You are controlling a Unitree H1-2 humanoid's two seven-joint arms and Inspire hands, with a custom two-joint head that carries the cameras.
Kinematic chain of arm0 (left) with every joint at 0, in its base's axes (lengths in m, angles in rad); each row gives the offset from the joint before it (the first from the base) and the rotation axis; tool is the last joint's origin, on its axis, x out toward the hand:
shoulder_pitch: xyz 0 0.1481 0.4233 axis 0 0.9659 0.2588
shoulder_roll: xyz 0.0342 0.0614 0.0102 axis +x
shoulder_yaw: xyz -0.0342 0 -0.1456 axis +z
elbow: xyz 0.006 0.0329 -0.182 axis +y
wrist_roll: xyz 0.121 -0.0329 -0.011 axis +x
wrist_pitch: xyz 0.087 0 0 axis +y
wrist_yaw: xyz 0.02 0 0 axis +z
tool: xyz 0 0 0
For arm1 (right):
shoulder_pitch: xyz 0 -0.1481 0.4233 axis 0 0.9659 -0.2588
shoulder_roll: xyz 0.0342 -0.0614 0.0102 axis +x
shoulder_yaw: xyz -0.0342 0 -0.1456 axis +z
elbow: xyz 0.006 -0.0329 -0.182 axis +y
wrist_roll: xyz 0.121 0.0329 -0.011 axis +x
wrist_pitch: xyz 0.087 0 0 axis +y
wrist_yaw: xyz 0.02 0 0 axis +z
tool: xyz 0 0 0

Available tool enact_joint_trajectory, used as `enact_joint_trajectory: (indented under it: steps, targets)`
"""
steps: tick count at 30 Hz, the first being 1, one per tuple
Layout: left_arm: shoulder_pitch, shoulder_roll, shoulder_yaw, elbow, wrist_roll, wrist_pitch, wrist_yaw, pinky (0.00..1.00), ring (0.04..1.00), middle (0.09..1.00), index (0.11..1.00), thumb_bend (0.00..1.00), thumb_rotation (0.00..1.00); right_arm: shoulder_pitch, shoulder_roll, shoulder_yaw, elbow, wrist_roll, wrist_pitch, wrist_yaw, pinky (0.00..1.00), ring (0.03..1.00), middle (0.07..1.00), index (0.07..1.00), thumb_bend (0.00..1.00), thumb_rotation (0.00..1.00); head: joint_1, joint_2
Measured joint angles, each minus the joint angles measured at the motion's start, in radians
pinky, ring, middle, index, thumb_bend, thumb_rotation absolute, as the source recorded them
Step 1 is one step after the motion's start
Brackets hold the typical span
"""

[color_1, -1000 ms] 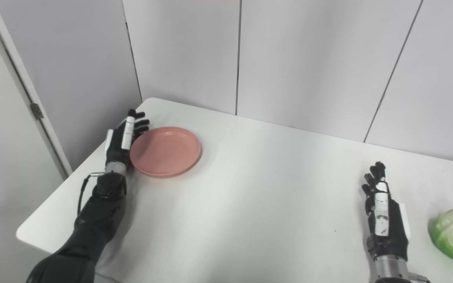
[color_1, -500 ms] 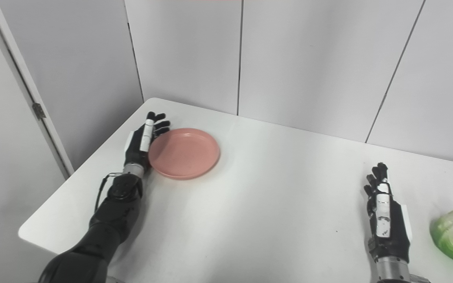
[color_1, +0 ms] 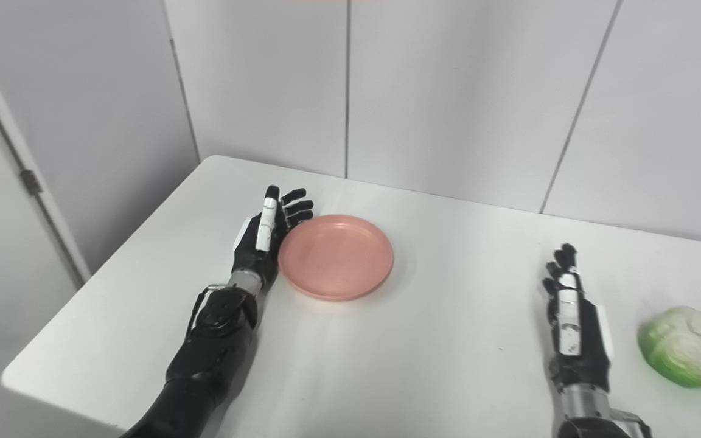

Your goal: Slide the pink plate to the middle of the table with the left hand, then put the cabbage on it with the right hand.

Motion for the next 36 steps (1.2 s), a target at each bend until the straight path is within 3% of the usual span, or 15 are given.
enact_joint_trajectory:
  steps: [5,10,12,16,21,25,28,32,34,35,36]
  targets:
    - [-0.007,-0.019,-0.036,0.012,0.017,-0.012,-0.016,0.84,0.774,0.755,0.742,0.87,1.0,0.006,0.025,0.012,-0.012,-0.02,0.01,-0.019,1.0,1.0,1.0,1.0,0.74,0.99,-0.092,0.029]
    - [-0.008,-0.052,-0.053,0.005,0.017,-0.003,-0.039,0.84,0.78,0.764,0.752,0.84,1.0,0.005,0.044,0.03,-0.012,-0.041,0.022,-0.031,1.0,1.0,1.0,1.0,0.73,1.0,-0.158,0.046]
    - [-0.004,-0.06,-0.059,-0.004,0.016,0.006,-0.05,0.84,0.779,0.761,0.746,0.84,1.0,0.005,0.05,0.033,-0.013,-0.048,0.03,-0.037,1.0,1.0,1.0,1.0,0.73,1.0,-0.218,0.063]
    - [0.005,-0.085,-0.085,-0.022,0.017,0.015,-0.073,0.79,0.767,0.755,0.738,0.82,1.0,0.005,0.066,0.034,-0.014,-0.051,0.041,-0.057,1.0,1.0,1.0,1.0,0.71,1.0,-0.261,0.077]
    - [0.012,-0.121,-0.106,-0.04,0.018,0.026,-0.084,0.86,0.785,0.762,0.748,0.83,1.0,0.005,0.083,0.043,-0.013,-0.058,0.041,-0.063,1.0,1.0,1.0,1.0,0.7,1.0,-0.319,0.09]
    - [0.026,-0.149,-0.118,-0.066,0.018,0.042,-0.093,0.81,0.78,0.764,0.747,0.82,1.0,0.005,0.087,0.048,-0.014,-0.061,0.041,-0.068,1.0,1.0,1.0,1.0,0.68,0.97,-0.337,0.095]
    - [0.029,-0.158,-0.134,-0.074,0.019,0.046,-0.102,0.82,0.787,0.772,0.753,0.82,1.0,0.013,0.086,0.061,-0.038,-0.082,0.043,-0.069,1.0,1.0,1.0,1.0,0.74,0.93,-0.354,0.094]
    - [0.03,-0.165,-0.144,-0.074,0.02,0.048,-0.106,0.82,0.797,0.785,0.765,0.82,1.0,0.021,0.031,0.114,-0.159,-0.182,0.13,-0.057,0.99,1.0,1.0,1.0,0.75,0.93,-0.391,0.084]
    - [0.03,-0.167,-0.145,-0.07,0.02,0.047,-0.112,0.81,0.799,0.788,0.767,0.83,1.0,0.017,-0.015,0.139,-0.222,-0.258,0.17,-0.044,0.95,0.982,0.985,0.997,0.74,0.94,-0.397,0.083]
    - [0.029,-0.167,-0.144,-0.065,0.02,0.045,-0.113,0.82,0.802,0.791,0.772,0.83,1.0,0.013,-0.051,0.153,-0.255,-0.303,0.196,-0.036,0.94,0.982,0.985,0.994,0.74,0.9,-0.397,0.083]
    - [0.028,-0.167,-0.144,-0.062,0.018,0.044,-0.114,0.83,0.809,0.797,0.779,0.83,1.0,0.011,-0.084,0.158,-0.283,-0.335,0.222,-0.024,0.93,0.98,0.986,0.994,0.75,0.84,-0.449,0.075]
